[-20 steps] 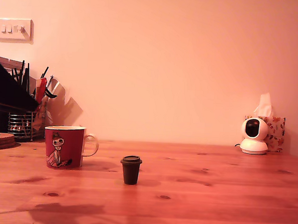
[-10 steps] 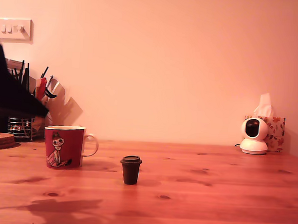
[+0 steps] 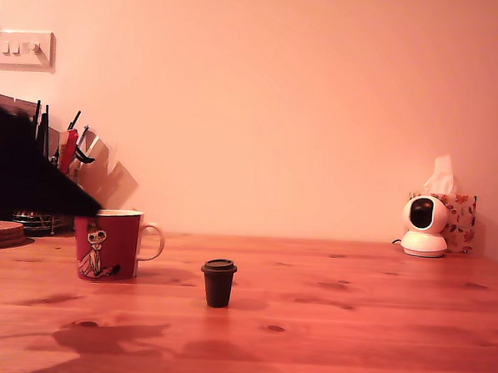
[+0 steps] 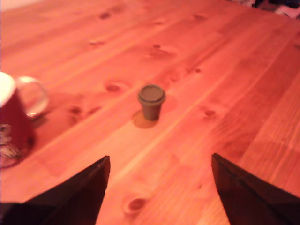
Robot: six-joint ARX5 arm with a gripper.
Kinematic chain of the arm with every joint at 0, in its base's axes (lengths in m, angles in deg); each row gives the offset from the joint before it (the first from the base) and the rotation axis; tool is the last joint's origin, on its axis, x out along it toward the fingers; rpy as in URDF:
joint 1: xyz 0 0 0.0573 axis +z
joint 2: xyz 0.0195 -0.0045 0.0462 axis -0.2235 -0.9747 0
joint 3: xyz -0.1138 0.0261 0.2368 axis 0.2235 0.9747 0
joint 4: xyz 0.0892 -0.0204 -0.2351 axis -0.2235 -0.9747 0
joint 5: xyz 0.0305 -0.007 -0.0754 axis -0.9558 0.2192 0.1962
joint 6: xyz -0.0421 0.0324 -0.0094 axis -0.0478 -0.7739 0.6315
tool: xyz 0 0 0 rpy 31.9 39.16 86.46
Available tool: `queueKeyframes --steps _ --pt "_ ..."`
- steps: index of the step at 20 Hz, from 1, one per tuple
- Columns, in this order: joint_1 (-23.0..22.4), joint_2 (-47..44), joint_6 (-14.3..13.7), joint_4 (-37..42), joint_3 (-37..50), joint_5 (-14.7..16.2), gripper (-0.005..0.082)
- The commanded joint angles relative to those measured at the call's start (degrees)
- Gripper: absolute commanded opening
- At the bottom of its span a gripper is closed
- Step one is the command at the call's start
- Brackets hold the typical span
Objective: Pick up the coffee capsules on the table and drop them inside the coffee cup
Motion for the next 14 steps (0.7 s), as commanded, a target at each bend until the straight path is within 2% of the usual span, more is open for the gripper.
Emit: queueKeyframes --steps 1,9,14 --pt "-0.48 -2.34 0.09 2.86 1.11 0.07 0.0626" --pt "-3.23 -13.46 0.11 15.06 1.07 0.07 0.0623" --pt "-4.59 -19.02 0.09 17.97 -0.61 0.07 0.0623"
